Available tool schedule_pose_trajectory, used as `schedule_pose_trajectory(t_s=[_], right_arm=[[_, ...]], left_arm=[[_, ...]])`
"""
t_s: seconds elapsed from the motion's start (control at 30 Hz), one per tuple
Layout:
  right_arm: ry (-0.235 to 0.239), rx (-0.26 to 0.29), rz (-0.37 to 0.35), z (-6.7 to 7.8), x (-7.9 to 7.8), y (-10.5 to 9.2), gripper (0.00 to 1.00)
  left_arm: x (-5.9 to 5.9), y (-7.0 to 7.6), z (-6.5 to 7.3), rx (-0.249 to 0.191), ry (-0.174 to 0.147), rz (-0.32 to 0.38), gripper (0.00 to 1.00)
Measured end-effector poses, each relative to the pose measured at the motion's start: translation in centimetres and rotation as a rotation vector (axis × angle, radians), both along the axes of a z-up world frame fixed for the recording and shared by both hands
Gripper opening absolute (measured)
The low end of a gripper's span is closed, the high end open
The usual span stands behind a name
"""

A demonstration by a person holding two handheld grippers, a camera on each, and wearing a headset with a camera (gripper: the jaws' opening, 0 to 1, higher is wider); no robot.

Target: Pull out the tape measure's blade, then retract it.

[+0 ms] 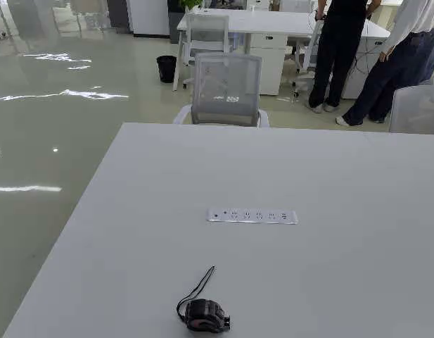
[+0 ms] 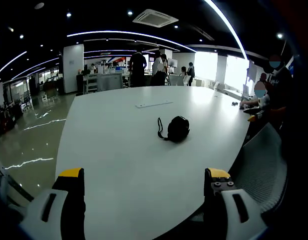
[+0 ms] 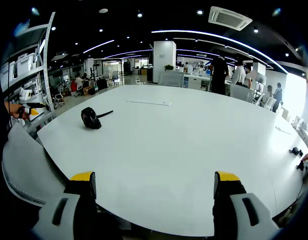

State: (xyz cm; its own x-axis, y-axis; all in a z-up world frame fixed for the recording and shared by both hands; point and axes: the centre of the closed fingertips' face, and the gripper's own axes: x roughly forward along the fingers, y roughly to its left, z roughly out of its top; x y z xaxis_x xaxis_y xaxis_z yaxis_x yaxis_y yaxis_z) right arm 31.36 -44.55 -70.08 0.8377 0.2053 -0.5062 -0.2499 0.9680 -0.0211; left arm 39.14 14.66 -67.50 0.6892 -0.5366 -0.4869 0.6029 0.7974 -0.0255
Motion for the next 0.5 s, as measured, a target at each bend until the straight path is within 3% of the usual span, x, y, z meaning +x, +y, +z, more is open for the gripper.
schedule_pose_trajectory(t_s=[0.17,0.37,0.47,0.5], right_arm=[[-0.010,-0.005,0.001,0.4,-0.2,0.0,1.00],[-0.008,-0.009,0.010,0.5,-0.3,0.1,1.00],[0.019,-0.074,0.024,0.2,-0.5,0.1,0.96],[0.011,-0.073,0.031,0.3,-0.4,0.4,0.93]], left_arm=[[0.1,0.8,-0.5,-0.010,0.005,0.011,0.99],[0.1,0.8,-0.2,-0.015,-0.003,0.020,0.99],[0.1,1.2,0.0,-0.015,-0.011,0.032,0.99],[0.1,1.2,0.0,-0.021,-0.005,0.035,0.99]])
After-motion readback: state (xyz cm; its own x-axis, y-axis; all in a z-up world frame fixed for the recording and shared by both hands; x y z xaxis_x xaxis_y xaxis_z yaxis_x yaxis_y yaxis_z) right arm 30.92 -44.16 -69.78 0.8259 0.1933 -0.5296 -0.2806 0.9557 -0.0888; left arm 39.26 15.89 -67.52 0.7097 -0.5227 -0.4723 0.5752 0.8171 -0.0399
